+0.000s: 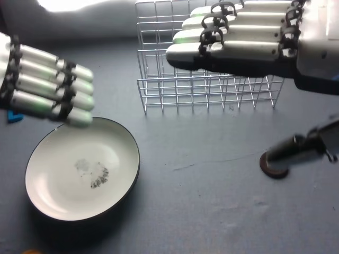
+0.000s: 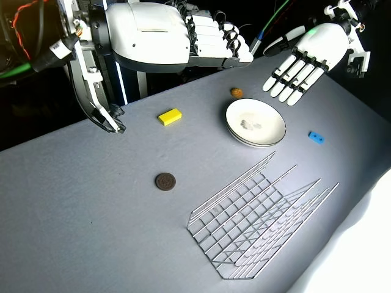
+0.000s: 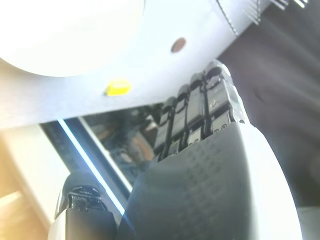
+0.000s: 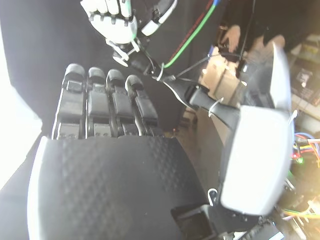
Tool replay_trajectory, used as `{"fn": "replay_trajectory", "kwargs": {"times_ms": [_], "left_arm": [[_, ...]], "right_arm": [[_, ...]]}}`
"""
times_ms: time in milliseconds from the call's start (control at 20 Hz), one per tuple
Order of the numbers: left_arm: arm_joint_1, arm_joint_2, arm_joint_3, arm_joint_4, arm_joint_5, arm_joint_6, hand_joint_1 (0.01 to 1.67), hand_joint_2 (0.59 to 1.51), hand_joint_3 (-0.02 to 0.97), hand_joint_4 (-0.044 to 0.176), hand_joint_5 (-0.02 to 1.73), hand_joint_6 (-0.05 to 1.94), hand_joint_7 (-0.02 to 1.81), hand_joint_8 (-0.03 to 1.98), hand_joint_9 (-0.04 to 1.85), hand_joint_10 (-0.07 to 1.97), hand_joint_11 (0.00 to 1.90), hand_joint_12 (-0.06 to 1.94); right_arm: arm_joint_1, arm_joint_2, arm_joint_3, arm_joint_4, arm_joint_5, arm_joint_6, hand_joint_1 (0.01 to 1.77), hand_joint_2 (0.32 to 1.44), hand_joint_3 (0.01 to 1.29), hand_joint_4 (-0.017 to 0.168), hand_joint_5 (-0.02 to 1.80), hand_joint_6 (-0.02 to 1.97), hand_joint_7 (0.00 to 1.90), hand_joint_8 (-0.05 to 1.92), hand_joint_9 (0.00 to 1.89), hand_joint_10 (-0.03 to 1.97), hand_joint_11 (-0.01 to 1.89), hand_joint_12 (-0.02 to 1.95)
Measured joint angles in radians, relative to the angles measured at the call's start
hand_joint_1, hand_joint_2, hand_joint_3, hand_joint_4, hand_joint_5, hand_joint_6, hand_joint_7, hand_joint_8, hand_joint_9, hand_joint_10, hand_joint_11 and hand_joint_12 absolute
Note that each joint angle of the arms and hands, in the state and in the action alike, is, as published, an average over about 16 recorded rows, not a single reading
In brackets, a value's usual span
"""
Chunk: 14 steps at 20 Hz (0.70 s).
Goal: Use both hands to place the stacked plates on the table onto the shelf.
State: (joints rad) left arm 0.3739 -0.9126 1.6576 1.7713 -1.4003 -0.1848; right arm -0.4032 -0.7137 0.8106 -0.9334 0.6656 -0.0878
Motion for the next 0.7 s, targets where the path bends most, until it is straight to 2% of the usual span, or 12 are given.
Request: {"fn": "replay_trajectory", "kwargs": {"times_ms": [250, 350, 700], "left_arm": [[0.043, -0.020, 0.071, 0.036, -0.044, 0.044, 0.02, 1.012, 0.055, 0.005, 0.02, 0.00, 0.02, 0.01, 0.02, 0.02, 0.02, 0.00], [0.072, -0.031, 0.102, 0.039, -0.059, 0.066, 0.02, 1.012, 0.055, 0.005, 0.02, 0.00, 0.02, 0.01, 0.02, 0.02, 0.02, 0.00], [0.198, -0.079, 0.198, 0.000, -0.087, 0.145, 0.02, 1.015, 0.050, 0.005, 0.02, -0.01, 0.02, 0.01, 0.02, 0.02, 0.02, 0.00]], "right_arm": [[-0.005, -0.034, 0.015, -0.020, -0.035, 0.006, 1.07, 0.93, 0.02, -0.005, 0.02, 0.04, 0.02, 0.02, 0.02, 0.02, 0.02, 0.00], [-0.008, -0.049, 0.020, -0.024, -0.050, 0.007, 1.16, 0.95, 0.02, -0.005, 0.02, 0.04, 0.02, 0.03, 0.02, 0.02, 0.02, 0.00], [-0.020, -0.112, 0.032, -0.033, -0.101, -0.006, 1.20, 1.01, 0.02, -0.005, 0.02, 0.04, 0.02, 0.03, 0.02, 0.02, 0.02, 0.00]]}}
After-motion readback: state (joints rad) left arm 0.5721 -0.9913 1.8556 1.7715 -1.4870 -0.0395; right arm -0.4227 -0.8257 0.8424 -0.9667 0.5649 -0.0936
